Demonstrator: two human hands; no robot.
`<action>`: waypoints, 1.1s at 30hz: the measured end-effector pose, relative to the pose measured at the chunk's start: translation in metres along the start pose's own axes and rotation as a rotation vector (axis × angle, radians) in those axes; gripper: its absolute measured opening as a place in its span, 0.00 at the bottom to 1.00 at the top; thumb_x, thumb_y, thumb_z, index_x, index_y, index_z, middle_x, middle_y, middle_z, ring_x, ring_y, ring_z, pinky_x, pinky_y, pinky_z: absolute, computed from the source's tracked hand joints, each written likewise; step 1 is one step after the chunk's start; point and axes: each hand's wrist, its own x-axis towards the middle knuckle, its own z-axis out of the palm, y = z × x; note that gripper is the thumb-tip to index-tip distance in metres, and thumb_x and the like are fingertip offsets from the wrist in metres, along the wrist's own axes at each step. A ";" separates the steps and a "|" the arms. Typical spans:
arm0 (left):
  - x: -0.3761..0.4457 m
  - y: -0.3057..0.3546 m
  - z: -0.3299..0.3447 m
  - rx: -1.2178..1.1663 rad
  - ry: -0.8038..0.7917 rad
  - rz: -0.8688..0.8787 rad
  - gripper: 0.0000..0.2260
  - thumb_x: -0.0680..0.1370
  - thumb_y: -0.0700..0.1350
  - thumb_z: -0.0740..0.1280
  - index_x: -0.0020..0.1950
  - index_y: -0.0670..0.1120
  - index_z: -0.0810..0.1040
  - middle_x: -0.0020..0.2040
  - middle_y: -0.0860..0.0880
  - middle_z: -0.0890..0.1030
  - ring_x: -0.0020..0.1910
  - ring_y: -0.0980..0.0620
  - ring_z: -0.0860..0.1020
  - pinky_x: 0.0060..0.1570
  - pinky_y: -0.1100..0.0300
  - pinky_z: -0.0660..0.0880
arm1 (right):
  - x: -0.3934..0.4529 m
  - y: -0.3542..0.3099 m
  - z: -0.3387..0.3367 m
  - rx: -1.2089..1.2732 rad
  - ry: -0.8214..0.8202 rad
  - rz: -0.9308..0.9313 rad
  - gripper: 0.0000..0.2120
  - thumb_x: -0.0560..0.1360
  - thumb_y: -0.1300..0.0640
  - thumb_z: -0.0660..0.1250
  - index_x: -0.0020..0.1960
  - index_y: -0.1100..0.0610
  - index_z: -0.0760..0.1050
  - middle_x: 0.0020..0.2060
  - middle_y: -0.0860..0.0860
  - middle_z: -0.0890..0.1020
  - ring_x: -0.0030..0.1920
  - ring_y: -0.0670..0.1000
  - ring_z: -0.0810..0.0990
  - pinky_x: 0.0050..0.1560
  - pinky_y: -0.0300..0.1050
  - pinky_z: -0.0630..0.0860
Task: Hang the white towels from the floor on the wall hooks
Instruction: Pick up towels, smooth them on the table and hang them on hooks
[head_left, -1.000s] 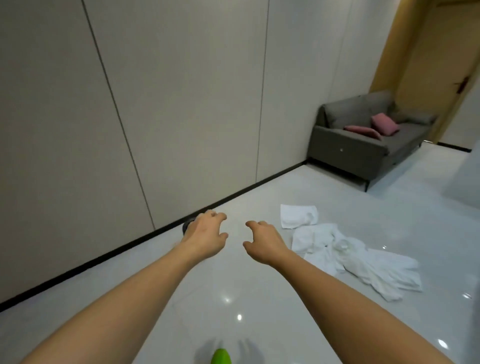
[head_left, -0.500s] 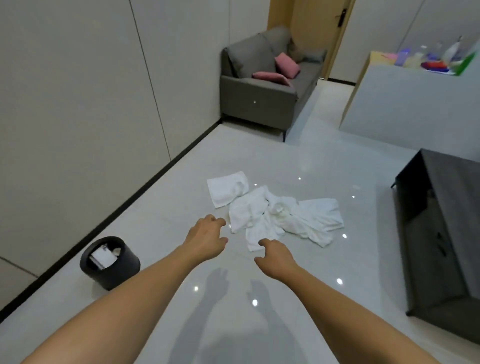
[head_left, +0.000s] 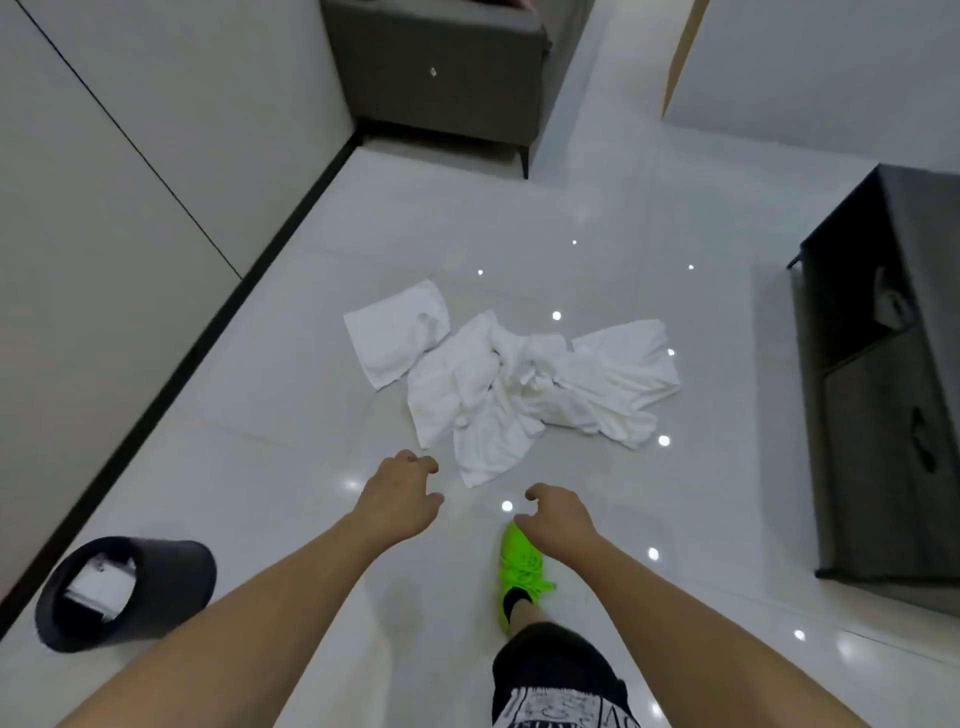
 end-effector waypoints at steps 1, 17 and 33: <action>0.019 0.003 -0.002 0.003 -0.028 -0.017 0.22 0.78 0.52 0.66 0.71 0.48 0.71 0.68 0.45 0.72 0.66 0.45 0.72 0.63 0.52 0.72 | 0.019 0.001 -0.007 0.018 -0.020 0.016 0.24 0.77 0.52 0.65 0.71 0.59 0.71 0.65 0.55 0.77 0.66 0.54 0.74 0.61 0.42 0.70; 0.301 -0.046 0.102 -0.081 -0.251 -0.174 0.17 0.76 0.47 0.69 0.64 0.44 0.78 0.58 0.40 0.78 0.57 0.42 0.77 0.58 0.56 0.69 | 0.312 0.036 0.061 0.157 -0.208 0.244 0.19 0.77 0.53 0.64 0.66 0.58 0.75 0.61 0.55 0.80 0.63 0.56 0.76 0.56 0.42 0.70; 0.518 -0.241 0.322 0.028 -0.512 -0.173 0.17 0.77 0.50 0.66 0.65 0.48 0.77 0.60 0.45 0.77 0.63 0.45 0.73 0.62 0.58 0.65 | 0.582 0.093 0.343 1.398 -0.017 1.122 0.08 0.75 0.61 0.72 0.45 0.62 0.73 0.31 0.54 0.72 0.30 0.51 0.71 0.35 0.45 0.76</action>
